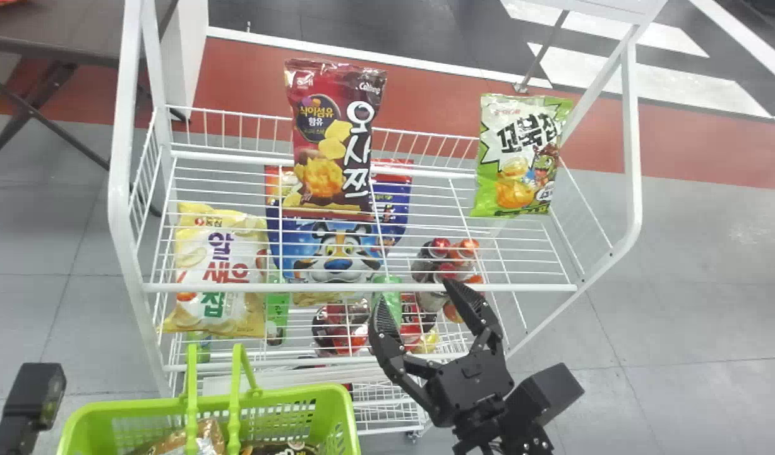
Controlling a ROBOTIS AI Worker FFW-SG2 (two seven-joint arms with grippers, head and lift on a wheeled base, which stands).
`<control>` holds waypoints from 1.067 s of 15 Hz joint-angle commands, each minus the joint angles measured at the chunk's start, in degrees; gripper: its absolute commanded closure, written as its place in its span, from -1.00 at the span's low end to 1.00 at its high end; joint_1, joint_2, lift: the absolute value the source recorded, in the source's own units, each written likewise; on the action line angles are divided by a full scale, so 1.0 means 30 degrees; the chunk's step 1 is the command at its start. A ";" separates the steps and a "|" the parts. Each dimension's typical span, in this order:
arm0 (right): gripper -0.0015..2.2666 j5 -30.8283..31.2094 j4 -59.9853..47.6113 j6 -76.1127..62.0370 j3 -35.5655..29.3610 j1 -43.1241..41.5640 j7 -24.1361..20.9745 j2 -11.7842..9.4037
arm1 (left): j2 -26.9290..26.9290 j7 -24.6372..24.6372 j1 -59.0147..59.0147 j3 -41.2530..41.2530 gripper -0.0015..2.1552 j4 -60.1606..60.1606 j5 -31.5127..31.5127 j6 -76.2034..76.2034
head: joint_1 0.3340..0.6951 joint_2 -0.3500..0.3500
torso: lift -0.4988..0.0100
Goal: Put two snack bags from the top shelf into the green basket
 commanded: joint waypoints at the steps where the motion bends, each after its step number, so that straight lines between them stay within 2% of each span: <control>1: -0.93 0.0059 0.0002 0.0185 -0.0007 0.0001 -0.0161 0.0017 | -0.0002 -0.0020 0.0051 0.0043 0.99 -0.0057 0.0001 0.0081 | 1.00 -0.90 | 0.96; 16: -0.93 0.0029 0.0002 0.0713 0.0022 0.0001 -0.0893 0.0017 | -0.0031 0.0126 0.0168 0.0014 0.99 -0.0350 0.0001 0.0081 | 1.00 -0.95 | 0.96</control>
